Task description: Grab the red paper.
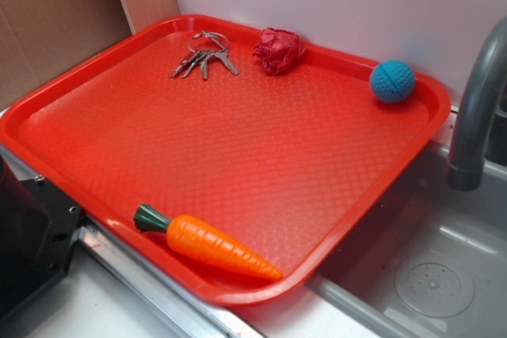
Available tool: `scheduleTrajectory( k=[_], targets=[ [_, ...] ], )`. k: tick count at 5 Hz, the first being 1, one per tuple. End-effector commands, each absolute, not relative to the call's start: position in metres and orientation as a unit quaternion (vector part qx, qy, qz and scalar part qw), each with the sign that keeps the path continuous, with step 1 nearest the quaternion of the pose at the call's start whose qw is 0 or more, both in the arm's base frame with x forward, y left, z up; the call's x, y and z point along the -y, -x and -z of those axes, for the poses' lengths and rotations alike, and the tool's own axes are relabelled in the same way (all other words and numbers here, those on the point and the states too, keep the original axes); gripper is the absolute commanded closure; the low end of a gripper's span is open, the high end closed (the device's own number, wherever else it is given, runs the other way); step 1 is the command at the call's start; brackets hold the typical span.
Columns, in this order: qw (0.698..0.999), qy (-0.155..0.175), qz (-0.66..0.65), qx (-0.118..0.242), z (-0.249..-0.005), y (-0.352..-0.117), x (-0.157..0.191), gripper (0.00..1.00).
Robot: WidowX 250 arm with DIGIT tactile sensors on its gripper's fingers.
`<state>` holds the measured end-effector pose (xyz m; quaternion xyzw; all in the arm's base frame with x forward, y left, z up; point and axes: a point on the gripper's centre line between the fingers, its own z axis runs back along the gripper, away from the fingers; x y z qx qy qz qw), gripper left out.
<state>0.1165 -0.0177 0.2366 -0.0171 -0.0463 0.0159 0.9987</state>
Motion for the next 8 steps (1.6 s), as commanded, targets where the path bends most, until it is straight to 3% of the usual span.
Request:
scheduleTrajectory(
  k=[1,2,3,5,7,8],
  targets=[
    [0.999,0.017,-0.016,0.046,-0.237,-0.117,0.018,0.00],
    [0.998,0.012,-0.026,0.047,-0.196,-0.151,0.000,0.00],
    [0.997,-0.007,-0.030,0.069,-0.174,-0.177,-0.010,0.00],
    [0.996,-0.023,-0.002,0.084,-0.147,-0.222,-0.010,0.00],
    [0.991,-0.043,-0.008,0.129,-0.103,-0.311,-0.008,0.00],
    [0.990,-0.052,-0.006,0.131,-0.088,-0.337,-0.007,0.00]
  ],
)
